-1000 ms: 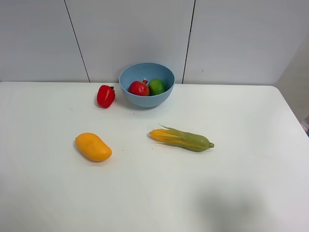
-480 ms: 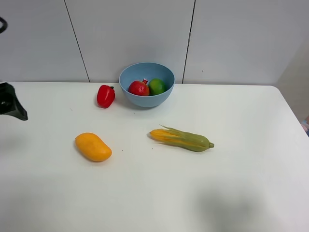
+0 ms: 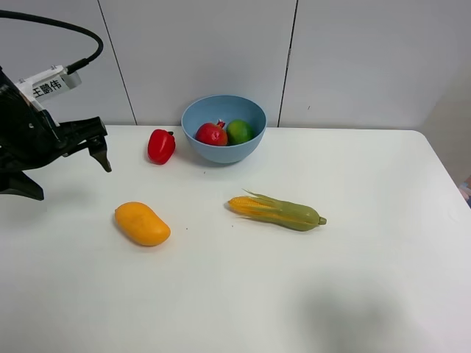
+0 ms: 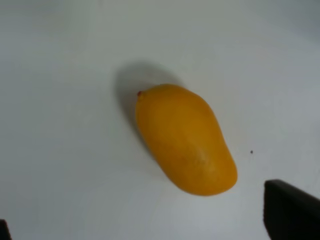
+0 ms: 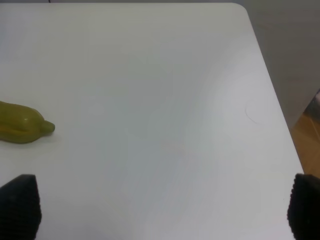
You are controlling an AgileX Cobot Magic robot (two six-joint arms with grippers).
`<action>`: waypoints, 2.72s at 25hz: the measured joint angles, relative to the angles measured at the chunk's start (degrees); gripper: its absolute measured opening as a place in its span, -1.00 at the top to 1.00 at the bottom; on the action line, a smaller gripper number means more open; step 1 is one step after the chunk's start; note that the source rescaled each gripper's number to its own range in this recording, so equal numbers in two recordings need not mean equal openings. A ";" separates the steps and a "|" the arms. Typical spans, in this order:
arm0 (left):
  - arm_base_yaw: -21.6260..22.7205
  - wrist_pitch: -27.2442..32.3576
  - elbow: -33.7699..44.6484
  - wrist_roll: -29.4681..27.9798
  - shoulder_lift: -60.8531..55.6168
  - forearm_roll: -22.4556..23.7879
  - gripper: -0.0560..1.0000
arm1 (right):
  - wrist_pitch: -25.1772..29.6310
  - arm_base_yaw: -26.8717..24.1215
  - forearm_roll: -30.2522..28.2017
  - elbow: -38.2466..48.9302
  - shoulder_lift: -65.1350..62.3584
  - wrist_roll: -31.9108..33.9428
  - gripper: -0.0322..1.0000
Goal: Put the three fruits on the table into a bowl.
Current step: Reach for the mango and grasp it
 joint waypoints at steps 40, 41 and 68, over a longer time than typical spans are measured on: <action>-8.51 -15.28 1.75 -20.36 18.66 -4.05 -1.00 | 0.00 0.00 0.00 0.00 0.00 0.07 -1.00; -8.51 -15.96 2.41 -20.36 18.93 -4.19 -1.00 | 0.00 0.00 0.00 0.00 0.00 0.07 -1.00; -8.51 -22.53 7.26 -20.02 25.85 -6.44 0.85 | 0.00 0.00 -0.32 0.00 0.00 0.20 -1.00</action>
